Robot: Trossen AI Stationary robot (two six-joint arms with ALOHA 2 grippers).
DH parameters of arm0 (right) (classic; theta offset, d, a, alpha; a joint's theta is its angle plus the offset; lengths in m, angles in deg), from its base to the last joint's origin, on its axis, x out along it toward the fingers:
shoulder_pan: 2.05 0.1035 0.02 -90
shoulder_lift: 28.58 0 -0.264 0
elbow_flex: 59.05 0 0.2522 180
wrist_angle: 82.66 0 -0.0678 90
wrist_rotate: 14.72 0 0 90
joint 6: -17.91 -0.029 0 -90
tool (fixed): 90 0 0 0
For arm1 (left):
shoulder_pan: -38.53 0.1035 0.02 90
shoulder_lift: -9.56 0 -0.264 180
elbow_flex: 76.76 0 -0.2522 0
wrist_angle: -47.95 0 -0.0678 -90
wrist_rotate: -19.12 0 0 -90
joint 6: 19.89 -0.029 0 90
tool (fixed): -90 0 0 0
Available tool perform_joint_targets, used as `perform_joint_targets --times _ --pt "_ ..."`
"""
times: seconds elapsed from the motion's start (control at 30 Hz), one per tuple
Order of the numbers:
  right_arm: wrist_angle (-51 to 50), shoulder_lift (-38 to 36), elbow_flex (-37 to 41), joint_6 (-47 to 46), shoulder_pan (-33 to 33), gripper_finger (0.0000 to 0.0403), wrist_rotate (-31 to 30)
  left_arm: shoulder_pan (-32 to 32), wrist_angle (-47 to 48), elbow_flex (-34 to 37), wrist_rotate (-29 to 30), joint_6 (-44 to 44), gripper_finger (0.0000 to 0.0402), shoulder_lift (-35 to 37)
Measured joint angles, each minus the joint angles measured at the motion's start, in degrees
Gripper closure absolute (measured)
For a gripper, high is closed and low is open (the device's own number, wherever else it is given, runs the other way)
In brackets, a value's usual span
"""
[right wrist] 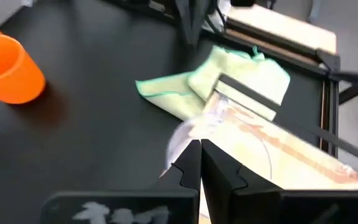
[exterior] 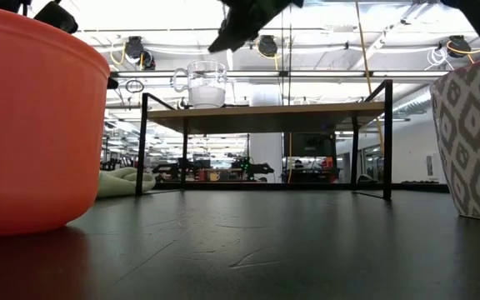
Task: Stack small to large cups/mugs on shelf
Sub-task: Put the transparent mug on the shelf
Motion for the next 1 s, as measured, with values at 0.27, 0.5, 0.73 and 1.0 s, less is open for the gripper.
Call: perform_joint_targets --times 0.27,0.5,0.73,1.0 --pt "1.3 -0.7 -0.1 0.9 1.3 0.0352 0.0 0.0 0.4 0.0 -0.2 0.1 0.0401 0.0" --pt "0.1 -0.7 0.0 1.9 2.3 0.0266 -2.5 0.0 0.4 1.3 -0.3 0.6 0.0400 0.0" --pt "-1.3 -0.7 0.0 2.6 2.9 0.0228 -4.5 0.0 0.3 1.7 -0.3 1.2 0.0400 0.0" --pt "-1.9 0.0 0.1 2.8 3.1 0.0237 -4.5 0.0 0.3 1.7 -0.3 1.3 0.0398 0.0"
